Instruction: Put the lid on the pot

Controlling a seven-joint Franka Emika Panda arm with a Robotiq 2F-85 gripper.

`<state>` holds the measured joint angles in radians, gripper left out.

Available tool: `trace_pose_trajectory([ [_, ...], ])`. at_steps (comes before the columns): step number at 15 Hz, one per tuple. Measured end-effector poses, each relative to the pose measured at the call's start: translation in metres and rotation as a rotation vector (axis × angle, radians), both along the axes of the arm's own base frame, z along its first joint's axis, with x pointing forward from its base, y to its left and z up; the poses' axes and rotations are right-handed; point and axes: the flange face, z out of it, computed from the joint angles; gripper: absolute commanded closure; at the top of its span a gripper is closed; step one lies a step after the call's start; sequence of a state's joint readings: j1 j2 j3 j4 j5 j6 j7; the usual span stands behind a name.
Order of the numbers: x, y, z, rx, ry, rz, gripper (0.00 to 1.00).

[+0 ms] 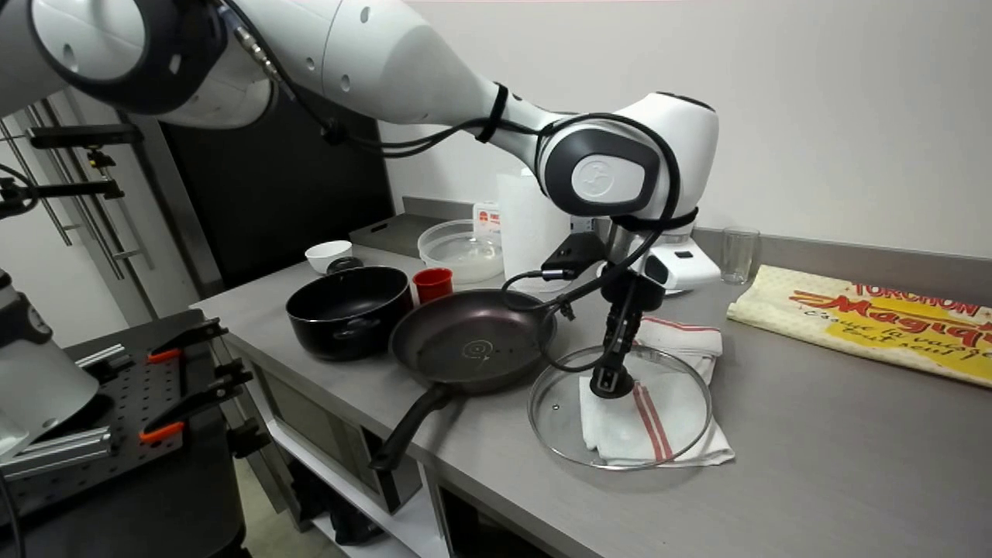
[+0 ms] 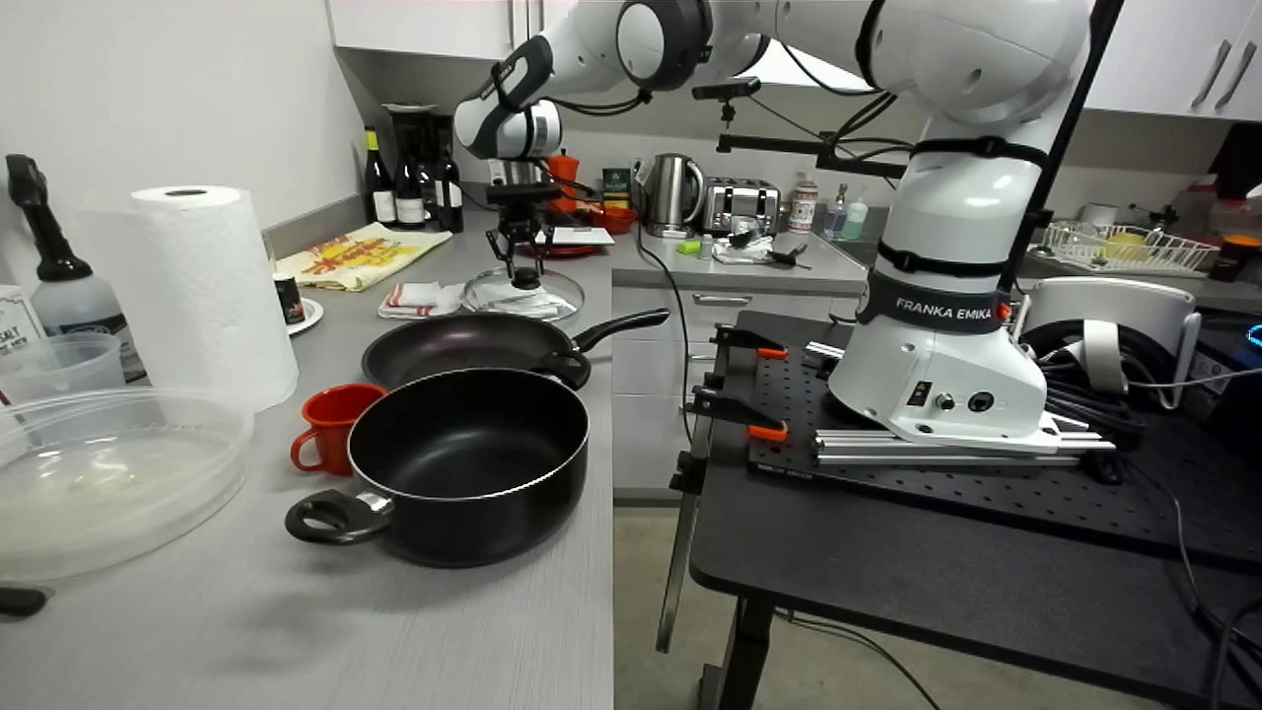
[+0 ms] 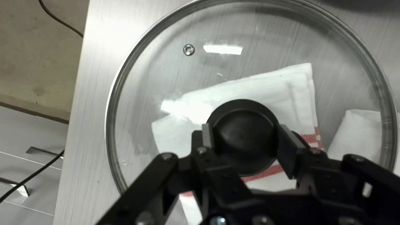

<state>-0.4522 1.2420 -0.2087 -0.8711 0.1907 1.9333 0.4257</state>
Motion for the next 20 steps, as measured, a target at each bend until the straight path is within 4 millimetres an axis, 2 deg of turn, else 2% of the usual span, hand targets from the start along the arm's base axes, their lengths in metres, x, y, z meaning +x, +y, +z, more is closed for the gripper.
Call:
trace_pose_trajectory([
  [4,0.009,0.014,0.027,-0.017,-0.040,0.068,0.75],
  [11,0.021,0.072,0.059,-0.024,-0.061,0.250,0.75],
  [20,0.010,0.133,0.113,-0.037,-0.033,0.472,0.75],
])
